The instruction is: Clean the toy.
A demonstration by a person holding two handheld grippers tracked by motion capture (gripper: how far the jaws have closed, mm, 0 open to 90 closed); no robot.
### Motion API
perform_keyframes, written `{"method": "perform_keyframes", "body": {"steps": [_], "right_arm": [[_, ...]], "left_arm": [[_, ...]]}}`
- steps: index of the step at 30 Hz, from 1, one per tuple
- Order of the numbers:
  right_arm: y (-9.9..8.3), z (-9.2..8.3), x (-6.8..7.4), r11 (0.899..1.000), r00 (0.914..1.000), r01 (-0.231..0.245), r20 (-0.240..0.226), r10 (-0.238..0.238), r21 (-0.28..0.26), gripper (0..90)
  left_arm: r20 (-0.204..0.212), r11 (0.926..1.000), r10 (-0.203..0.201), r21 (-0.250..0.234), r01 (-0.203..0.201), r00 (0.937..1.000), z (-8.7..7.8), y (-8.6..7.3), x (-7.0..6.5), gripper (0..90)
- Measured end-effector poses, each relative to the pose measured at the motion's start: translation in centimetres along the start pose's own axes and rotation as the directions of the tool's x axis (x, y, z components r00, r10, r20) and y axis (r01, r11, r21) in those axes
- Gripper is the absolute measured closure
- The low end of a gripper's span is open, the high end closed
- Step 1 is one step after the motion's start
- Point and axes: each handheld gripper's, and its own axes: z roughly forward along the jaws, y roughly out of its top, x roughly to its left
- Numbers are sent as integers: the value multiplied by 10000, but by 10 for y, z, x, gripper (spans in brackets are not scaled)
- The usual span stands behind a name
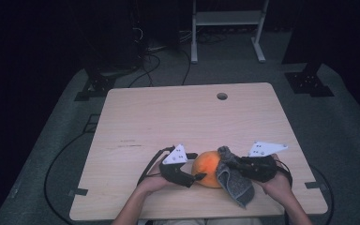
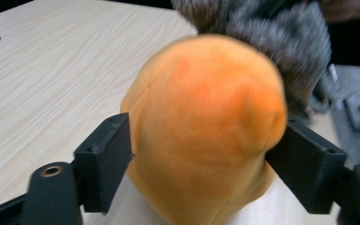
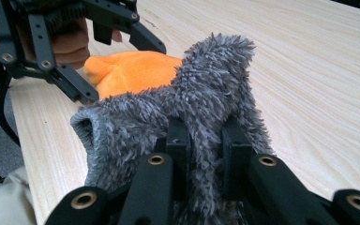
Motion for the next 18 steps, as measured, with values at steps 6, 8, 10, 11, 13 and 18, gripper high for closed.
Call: {"method": "perform_keyframes", "body": {"steps": [6, 8, 10, 11, 13, 18], "right_arm": [[0, 1, 10, 9996, 9992, 254, -300, -251, 124, 764], [-1, 3, 15, 9989, 9983, 406, -420, -396, 228, 764], [-2, 5, 17, 9984, 9973, 463, -593, -442, 339, 762], [-2, 5, 18, 9983, 9971, 456, -620, -432, 370, 762], [-2, 3, 17, 9983, 9977, 453, -513, -434, 360, 762], [6, -8, 18, 9984, 9983, 565, -141, -566, -80, 765]], "left_arm": [[257, 9928, -1196, 59, 1195, 9925, 1, 9, 1, 144], [172, 9884, -1376, 671, 1362, 9903, 8, 7, 1, 95], [211, 9853, -1321, 1123, 1290, 9910, 16, 5, -3, 87], [126, 9864, -1218, 1129, 1196, 9925, 17, 6, -5, 92], [20, 9930, -717, 944, 712, 9974, 13, 10, -9, 233], [-797, 9895, 1401, -245, -1424, 9869, 3, 21, -14, 387]]}}
